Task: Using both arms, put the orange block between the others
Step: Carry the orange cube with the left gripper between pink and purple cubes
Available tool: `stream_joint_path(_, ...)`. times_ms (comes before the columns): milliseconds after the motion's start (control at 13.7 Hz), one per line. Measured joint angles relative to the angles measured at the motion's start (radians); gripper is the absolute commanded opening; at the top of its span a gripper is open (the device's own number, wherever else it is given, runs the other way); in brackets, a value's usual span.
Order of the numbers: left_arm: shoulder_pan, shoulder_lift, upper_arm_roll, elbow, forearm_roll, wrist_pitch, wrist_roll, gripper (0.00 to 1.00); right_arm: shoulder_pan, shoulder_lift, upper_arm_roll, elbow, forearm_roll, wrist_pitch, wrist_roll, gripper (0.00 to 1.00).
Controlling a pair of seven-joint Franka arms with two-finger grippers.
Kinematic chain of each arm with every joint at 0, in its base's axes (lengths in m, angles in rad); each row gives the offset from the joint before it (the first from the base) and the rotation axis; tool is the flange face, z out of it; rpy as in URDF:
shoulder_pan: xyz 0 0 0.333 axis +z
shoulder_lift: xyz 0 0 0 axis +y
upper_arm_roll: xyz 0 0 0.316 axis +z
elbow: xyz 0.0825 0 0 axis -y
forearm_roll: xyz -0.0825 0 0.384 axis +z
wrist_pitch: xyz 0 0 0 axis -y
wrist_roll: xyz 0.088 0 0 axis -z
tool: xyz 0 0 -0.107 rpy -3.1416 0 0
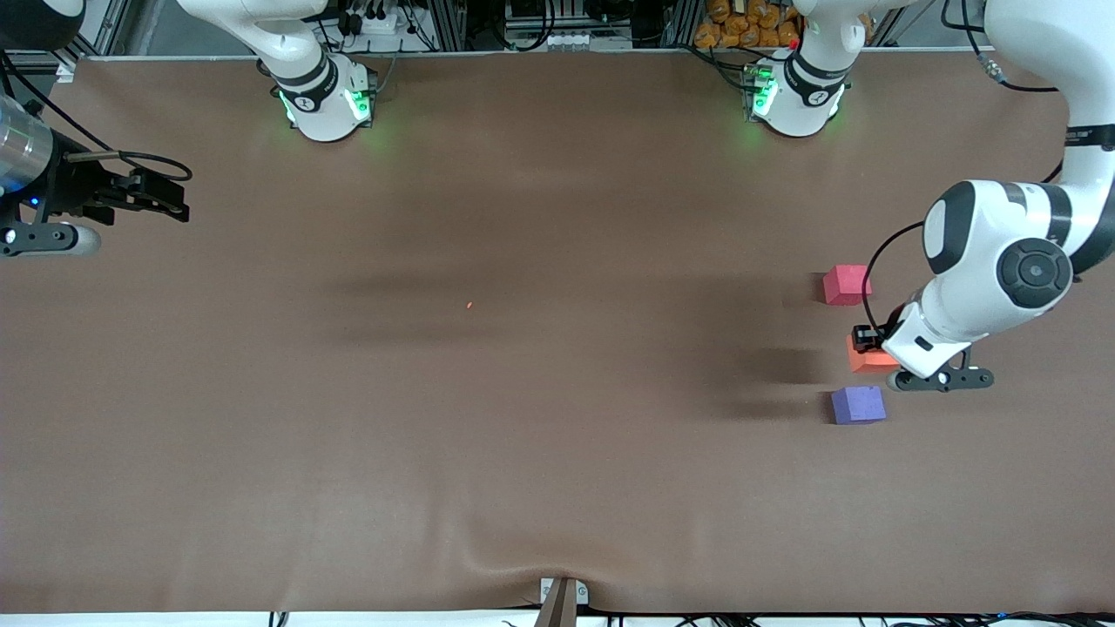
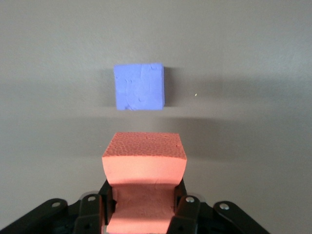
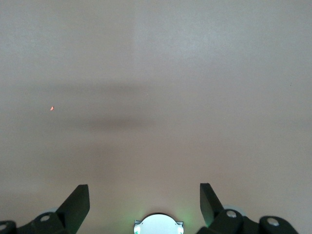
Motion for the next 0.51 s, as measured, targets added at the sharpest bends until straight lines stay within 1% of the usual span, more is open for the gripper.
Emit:
stream_joint_path(219,0.008,-0.003,-0.003,-0.129,-0.002,0.153,0.013,0.00,0.000,0.000,0.000,0.000,0.000,-0.002,0.000,1.00)
stream_joint_path(365,0.034,0.012,-0.003,-0.160,-0.002,0.188,0.047,0.00,0.000,0.000,-0.001,0.000,0.000,-0.003,0.000,1.00)
stream_joint_path(511,0.065,0.028,-0.003,-0.164,-0.002,0.198,0.092,0.00,0.000,0.000,-0.001,0.000,0.000,-0.003,0.000,1.00)
